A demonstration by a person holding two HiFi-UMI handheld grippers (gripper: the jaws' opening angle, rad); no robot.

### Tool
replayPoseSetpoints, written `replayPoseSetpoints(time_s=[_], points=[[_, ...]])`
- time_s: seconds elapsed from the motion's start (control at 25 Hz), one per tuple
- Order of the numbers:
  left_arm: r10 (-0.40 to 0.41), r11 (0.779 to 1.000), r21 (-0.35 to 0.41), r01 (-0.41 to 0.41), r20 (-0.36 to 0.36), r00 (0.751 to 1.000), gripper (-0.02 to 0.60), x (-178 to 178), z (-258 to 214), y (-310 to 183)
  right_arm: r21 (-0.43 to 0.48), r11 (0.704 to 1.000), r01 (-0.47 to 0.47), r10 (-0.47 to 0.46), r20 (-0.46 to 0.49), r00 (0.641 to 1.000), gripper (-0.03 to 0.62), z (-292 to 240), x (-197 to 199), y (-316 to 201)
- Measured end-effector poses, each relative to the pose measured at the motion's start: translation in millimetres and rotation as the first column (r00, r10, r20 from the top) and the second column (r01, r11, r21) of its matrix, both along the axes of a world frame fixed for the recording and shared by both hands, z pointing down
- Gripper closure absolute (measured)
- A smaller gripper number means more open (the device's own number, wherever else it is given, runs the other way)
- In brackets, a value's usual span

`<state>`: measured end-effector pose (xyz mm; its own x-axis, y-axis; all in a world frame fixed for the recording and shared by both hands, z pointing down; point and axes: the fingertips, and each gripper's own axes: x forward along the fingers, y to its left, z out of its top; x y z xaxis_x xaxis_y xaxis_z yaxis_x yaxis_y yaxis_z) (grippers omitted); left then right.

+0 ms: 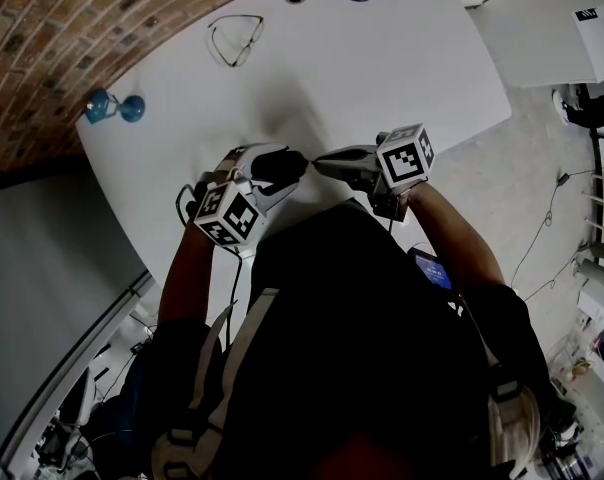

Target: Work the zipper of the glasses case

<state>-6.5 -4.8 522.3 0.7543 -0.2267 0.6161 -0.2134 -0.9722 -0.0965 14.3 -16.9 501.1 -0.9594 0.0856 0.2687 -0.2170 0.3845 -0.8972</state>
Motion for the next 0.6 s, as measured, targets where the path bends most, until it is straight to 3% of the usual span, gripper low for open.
replayPoseSetpoints(time_s=[0.6], points=[[-0.043, 0.999, -0.027, 0.043, -0.024, 0.999, 0.311, 0.7, 1.6, -9.1, 0.067, 0.997, 0.029, -0.024, -0.065, 0.998, 0.586, 13.3, -1.9, -10.5]])
